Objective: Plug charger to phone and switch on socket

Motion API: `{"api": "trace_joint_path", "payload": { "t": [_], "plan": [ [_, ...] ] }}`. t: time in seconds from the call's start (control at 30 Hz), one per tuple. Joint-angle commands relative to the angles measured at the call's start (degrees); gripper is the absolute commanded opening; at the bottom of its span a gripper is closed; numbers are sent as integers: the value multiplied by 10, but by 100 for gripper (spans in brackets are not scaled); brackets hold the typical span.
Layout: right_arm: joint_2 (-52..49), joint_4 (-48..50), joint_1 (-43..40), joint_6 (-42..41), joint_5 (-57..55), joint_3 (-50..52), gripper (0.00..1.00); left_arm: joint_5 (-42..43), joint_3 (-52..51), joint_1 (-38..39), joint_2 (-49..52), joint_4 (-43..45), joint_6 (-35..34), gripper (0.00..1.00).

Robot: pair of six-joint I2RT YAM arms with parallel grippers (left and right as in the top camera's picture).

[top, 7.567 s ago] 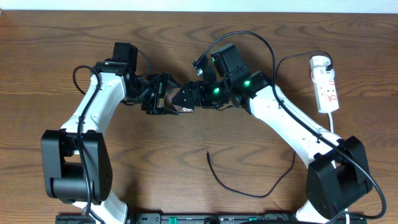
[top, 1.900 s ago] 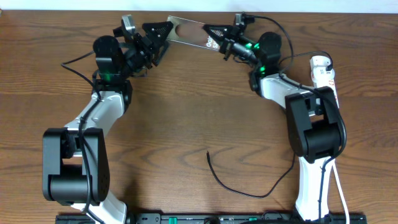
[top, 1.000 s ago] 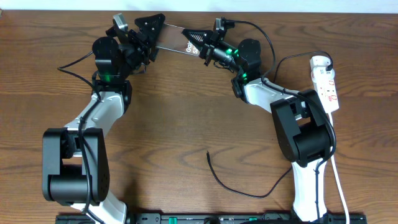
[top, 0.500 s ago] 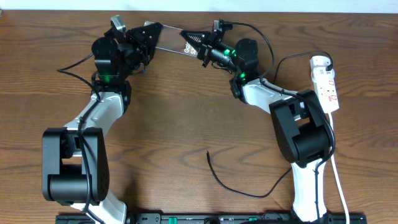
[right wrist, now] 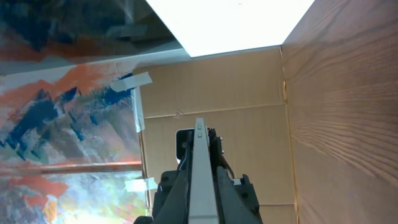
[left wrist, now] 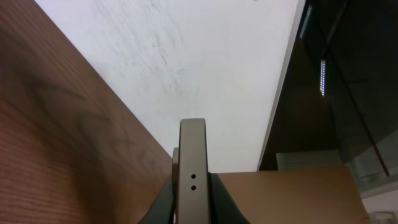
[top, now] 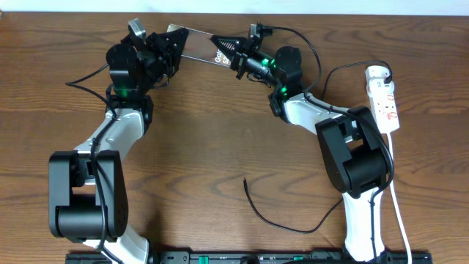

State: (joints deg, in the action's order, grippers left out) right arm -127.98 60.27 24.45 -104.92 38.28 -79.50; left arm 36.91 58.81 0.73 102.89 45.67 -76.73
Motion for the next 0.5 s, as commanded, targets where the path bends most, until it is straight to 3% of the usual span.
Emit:
{"api": "trace_joint_path", "payload": {
  "t": [0.0, 0.47],
  "plan": [
    [3, 0, 40, -23, -4, -9, 1, 14, 2, 14, -14, 12, 17, 8],
    [3, -1, 54, -22, -4, -9, 1, 10, 2, 14, -14, 12, 27, 8]
  ]
}}
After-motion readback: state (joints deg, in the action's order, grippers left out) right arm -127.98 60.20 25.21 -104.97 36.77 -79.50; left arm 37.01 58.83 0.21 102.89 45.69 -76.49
